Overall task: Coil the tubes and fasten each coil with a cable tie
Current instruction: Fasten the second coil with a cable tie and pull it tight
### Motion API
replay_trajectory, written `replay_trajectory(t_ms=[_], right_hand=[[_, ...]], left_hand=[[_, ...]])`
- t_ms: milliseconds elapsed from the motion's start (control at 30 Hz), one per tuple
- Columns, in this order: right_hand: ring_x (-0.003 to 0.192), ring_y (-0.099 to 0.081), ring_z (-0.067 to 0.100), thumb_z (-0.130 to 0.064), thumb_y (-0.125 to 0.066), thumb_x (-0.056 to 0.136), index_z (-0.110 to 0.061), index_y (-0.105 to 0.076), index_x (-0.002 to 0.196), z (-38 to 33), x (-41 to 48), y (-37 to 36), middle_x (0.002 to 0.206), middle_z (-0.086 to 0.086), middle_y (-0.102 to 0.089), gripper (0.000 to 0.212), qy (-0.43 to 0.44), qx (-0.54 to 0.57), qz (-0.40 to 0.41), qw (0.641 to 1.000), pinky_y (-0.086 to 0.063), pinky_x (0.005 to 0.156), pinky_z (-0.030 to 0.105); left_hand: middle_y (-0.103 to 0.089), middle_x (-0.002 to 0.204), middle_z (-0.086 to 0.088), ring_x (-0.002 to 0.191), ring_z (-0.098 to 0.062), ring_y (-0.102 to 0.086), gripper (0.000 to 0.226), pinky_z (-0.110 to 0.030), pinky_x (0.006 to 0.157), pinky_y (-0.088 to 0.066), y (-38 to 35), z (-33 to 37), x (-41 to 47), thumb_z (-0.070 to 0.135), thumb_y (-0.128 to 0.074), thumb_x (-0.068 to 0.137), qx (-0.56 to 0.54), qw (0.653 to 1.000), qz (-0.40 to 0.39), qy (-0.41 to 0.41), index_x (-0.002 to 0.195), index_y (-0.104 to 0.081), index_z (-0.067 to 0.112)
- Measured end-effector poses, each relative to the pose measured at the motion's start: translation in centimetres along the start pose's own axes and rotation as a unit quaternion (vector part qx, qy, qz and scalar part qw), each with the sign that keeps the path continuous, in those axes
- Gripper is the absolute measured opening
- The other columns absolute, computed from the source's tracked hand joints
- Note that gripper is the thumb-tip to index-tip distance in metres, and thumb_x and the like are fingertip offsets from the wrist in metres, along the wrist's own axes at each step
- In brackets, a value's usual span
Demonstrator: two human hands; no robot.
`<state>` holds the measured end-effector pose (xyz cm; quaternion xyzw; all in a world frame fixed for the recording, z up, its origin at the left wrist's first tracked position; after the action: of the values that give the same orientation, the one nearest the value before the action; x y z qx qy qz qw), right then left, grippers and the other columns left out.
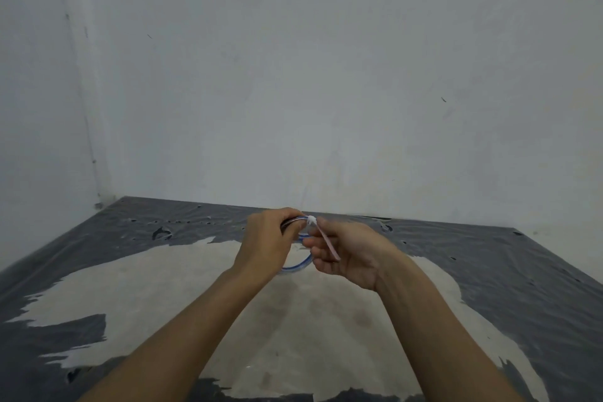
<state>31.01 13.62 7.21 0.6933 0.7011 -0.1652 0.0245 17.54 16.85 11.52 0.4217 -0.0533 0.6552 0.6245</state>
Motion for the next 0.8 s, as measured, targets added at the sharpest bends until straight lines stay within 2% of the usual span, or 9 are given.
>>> replay_trajectory(t_ms=[67, 133, 233, 300, 400, 500, 600, 700, 800], right_hand=[[0.054, -0.059, 0.011, -0.010, -0.049, 0.103, -0.001, -0.064, 0.098, 0.3, 0.3, -0.4, 0.074, 0.010, -0.071, 0.018, -0.021, 0.064, -0.027, 0.997, -0.051, 0.045, 0.023], [0.045, -0.050, 0.008, -0.001, -0.042, 0.102, 0.000, -0.061, 0.093, 0.6, 0.5, -0.3, 0.071, 0.011, -0.066, 0.020, -0.039, 0.108, -0.035, 0.993, -0.041, 0.037, 0.018], [0.038, -0.029, 0.005, -0.004, -0.037, 0.099, -0.006, -0.057, 0.083, 1.1, 1.0, -0.5, 0.061, 0.003, -0.050, 0.025, -0.041, 0.122, -0.038, 0.991, -0.022, 0.030, 0.015], [0.036, -0.024, 0.004, -0.010, -0.040, 0.101, -0.009, -0.057, 0.078, 1.1, 1.2, -0.3, 0.056, -0.002, -0.043, 0.028, -0.021, 0.109, -0.010, 0.994, -0.016, 0.029, 0.015], [0.034, -0.023, 0.003, -0.015, -0.050, 0.102, -0.010, -0.061, 0.074, 1.0, 1.3, 0.4, 0.050, -0.007, -0.036, 0.030, 0.006, 0.101, 0.066, 0.993, -0.016, 0.028, 0.014], [0.030, -0.022, 0.003, -0.014, -0.057, 0.098, -0.008, -0.059, 0.071, 1.0, 1.4, 0.7, 0.042, -0.007, -0.037, 0.028, 0.025, 0.134, 0.115, 0.984, -0.016, 0.026, 0.015], [0.025, -0.022, 0.004, -0.012, -0.061, 0.096, -0.007, -0.055, 0.071, 1.0, 1.6, 0.7, 0.039, -0.006, -0.043, 0.026, 0.034, 0.186, 0.143, 0.971, -0.016, 0.025, 0.015], [0.025, -0.023, 0.003, -0.014, -0.063, 0.096, -0.009, -0.056, 0.072, 1.1, 1.8, 0.6, 0.036, -0.006, -0.045, 0.026, 0.034, 0.192, 0.134, 0.972, -0.017, 0.026, 0.015], [0.029, -0.022, 0.003, -0.022, -0.055, 0.102, -0.010, -0.058, 0.075, 1.4, 2.0, 0.0, 0.038, -0.009, -0.034, 0.030, 0.003, 0.173, 0.057, 0.983, -0.020, 0.026, 0.015]], left_hand=[[-0.074, 0.084, 0.012, 0.076, 0.003, -0.065, 0.013, -0.006, 0.067, -0.045, 0.0, 0.6, -0.2, 0.022, -0.065, 0.090, 0.017, 1.000, -0.003, -0.023, 0.097, -0.077, 0.024], [-0.074, 0.082, 0.013, 0.072, 0.006, -0.062, 0.013, -0.005, 0.065, -0.043, 0.0, 1.1, -0.5, 0.022, -0.065, 0.090, 0.032, 0.999, -0.007, -0.036, 0.096, -0.077, 0.024], [-0.068, 0.074, 0.019, 0.067, 0.008, -0.061, 0.014, -0.004, 0.064, -0.043, -0.3, 1.4, -0.7, 0.023, -0.065, 0.091, 0.034, 0.998, -0.013, -0.044, 0.097, -0.077, 0.024], [-0.068, 0.072, 0.017, 0.066, 0.004, -0.063, 0.014, -0.006, 0.063, -0.044, -0.4, 1.5, -0.7, 0.022, -0.064, 0.092, 0.029, 0.999, -0.008, -0.044, 0.097, -0.078, 0.022], [-0.075, 0.080, 0.007, 0.066, 0.002, -0.063, 0.015, -0.006, 0.063, -0.044, -0.4, 1.6, -0.5, 0.019, -0.064, 0.092, 0.023, 0.999, 0.008, -0.045, 0.096, -0.078, 0.019], [-0.076, 0.086, 0.007, 0.071, 0.003, -0.063, 0.015, -0.006, 0.067, -0.047, -0.5, 2.2, -0.6, 0.017, -0.065, 0.092, 0.019, 0.998, 0.023, -0.063, 0.099, -0.078, 0.019], [-0.077, 0.090, 0.002, 0.078, -0.003, -0.066, 0.016, -0.016, 0.072, -0.053, -0.6, 2.7, -0.8, 0.015, -0.065, 0.091, 0.020, 0.995, 0.035, -0.091, 0.101, -0.077, 0.016], [-0.076, 0.094, -0.003, 0.082, -0.012, -0.069, 0.018, -0.023, 0.075, -0.055, -1.0, 2.6, -0.8, 0.015, -0.063, 0.093, 0.055, 0.990, 0.026, -0.130, 0.106, -0.075, 0.015], [-0.071, 0.087, -0.004, 0.076, -0.015, -0.065, 0.018, -0.031, 0.070, -0.055, -0.9, 2.0, -0.3, 0.020, -0.059, 0.096, 0.095, 0.985, 0.014, -0.142, 0.105, -0.074, 0.017]])
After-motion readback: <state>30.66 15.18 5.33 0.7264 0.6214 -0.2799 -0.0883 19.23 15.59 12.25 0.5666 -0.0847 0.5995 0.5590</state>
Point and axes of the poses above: each hand's wrist, its own x-axis towards the middle knuckle, its own y-axis out of the back of the hand, z = x × y, the point moved 9 cm from there along x, towards the middle knuckle
